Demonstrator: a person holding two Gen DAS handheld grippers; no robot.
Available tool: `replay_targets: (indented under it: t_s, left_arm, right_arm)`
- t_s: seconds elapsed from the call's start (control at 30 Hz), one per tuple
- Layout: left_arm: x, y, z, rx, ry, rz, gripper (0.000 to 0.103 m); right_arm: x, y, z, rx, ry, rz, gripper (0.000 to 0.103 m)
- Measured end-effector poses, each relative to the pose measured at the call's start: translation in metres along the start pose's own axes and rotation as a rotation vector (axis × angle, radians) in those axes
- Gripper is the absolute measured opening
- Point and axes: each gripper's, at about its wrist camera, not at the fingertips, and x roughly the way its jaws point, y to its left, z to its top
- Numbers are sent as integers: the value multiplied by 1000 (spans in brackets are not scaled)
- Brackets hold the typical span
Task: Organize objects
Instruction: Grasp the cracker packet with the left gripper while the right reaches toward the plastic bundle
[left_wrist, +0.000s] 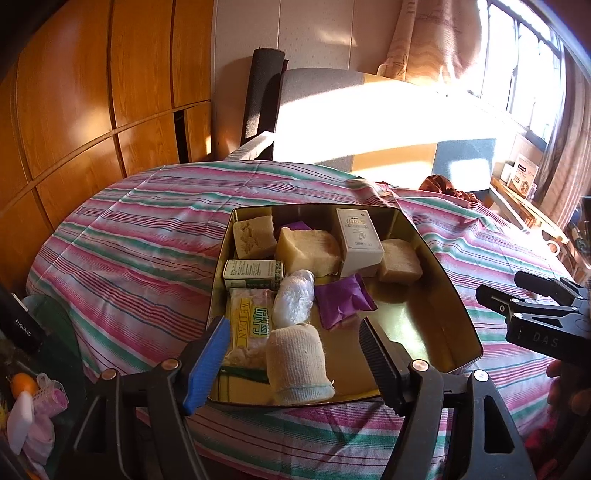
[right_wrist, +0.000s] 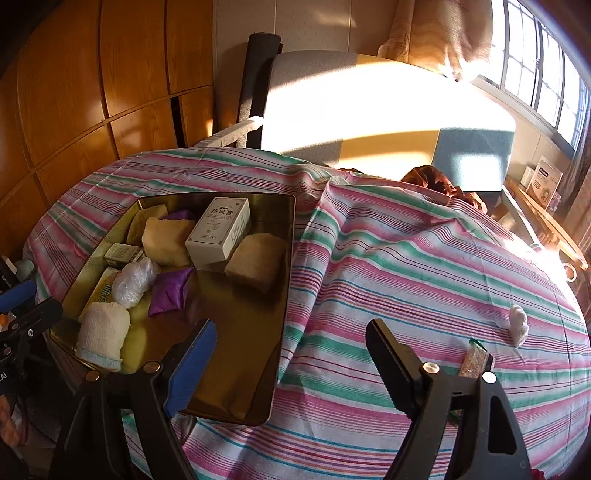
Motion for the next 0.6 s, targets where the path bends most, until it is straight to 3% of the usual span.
replay_targets:
  t_s: [0.6]
  left_arm:
    - [4, -61, 4, 146, 13, -56, 73]
  right_arm:
    - [-30, -145, -26, 246, -9, -177, 84]
